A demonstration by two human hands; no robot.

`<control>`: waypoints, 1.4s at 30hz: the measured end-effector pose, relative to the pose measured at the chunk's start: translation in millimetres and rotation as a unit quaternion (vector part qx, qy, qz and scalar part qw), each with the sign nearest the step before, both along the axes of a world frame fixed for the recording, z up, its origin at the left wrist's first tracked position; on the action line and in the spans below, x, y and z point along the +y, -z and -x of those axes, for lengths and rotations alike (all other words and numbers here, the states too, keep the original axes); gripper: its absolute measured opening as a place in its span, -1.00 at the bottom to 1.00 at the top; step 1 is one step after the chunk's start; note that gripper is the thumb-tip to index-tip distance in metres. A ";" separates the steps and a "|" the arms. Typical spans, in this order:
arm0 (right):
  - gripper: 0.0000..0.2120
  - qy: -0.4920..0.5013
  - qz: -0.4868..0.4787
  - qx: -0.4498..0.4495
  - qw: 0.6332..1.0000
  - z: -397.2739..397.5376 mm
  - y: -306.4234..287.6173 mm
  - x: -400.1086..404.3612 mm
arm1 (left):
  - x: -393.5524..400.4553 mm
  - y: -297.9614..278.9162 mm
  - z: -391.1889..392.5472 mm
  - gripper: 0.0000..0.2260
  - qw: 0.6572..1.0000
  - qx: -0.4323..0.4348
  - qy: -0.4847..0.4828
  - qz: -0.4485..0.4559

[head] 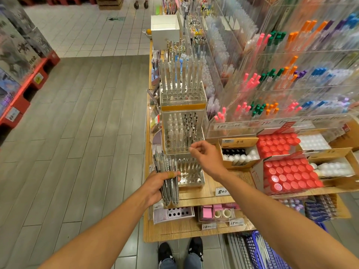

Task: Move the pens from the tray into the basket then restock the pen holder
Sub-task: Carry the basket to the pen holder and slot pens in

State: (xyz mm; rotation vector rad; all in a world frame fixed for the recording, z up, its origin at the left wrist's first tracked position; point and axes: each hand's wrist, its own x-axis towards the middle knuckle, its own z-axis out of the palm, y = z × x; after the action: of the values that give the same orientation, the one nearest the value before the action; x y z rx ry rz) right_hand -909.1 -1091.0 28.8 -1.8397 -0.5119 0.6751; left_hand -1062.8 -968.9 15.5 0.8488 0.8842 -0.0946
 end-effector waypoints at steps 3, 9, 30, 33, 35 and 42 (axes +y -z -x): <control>-0.85 -0.098 0.070 0.046 0.992 7.5 -10.4 6.7 | -3.9 -2.7 -2.1 -0.63 1.000 -0.014 0.001 0.002; -0.89 -0.130 0.080 0.125 0.980 14.0 -12.9 3.9 | -8.5 -4.6 -0.7 -0.69 0.999 -0.028 0.019 -0.009; -0.92 -0.098 0.114 -0.241 0.959 -19.7 1.5 -38.0 | -16.2 14.2 8.9 -0.63 0.998 0.006 -0.028 0.057; -0.89 -0.113 0.139 -0.268 0.946 -19.3 10.2 -39.3 | -17.3 14.2 8.5 -0.63 0.998 0.008 -0.025 0.055; -0.89 -0.126 0.154 -0.272 0.941 -19.0 14.4 -39.7 | -17.5 14.1 8.7 -0.65 0.998 0.013 -0.028 0.055; -0.87 -0.130 0.146 -0.299 0.934 -18.2 17.0 -38.5 | -16.2 15.5 10.4 -0.65 0.998 0.025 -0.027 0.057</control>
State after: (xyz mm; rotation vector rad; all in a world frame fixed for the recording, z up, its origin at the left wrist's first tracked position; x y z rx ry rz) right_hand -890.8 -1129.5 11.8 -2.2873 -1.1194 0.3595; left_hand -1073.2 -985.1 0.0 0.7189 0.9389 -0.1178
